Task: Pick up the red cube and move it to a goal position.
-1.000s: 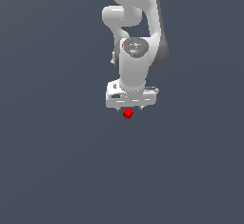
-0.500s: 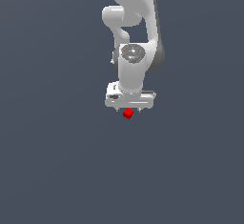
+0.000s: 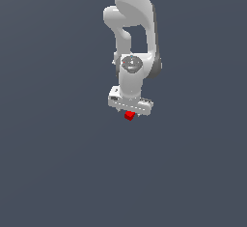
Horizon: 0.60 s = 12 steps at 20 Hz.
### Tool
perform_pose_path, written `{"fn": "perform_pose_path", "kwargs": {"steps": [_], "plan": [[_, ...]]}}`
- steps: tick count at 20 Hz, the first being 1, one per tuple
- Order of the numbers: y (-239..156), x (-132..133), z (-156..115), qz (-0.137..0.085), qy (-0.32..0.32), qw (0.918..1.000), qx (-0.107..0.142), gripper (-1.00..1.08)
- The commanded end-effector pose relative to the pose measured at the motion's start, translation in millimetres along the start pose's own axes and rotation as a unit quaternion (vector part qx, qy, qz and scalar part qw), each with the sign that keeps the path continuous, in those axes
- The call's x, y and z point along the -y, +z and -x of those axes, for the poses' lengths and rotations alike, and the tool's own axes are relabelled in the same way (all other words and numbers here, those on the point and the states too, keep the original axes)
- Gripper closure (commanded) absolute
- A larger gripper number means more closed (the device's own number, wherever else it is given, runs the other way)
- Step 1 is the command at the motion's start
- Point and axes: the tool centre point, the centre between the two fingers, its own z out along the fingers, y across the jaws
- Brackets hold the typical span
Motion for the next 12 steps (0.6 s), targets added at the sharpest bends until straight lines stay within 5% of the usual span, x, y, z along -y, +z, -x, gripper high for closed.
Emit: {"fn": "perform_pose_path", "kwargs": {"steps": [1, 12], "plan": [[14, -2, 7, 0.0, 0.036, 0.9994, -0.001, -0.92], [58, -3, 27, -0.002, 0.143, 0.9897, -0.004, -0.92]]}}
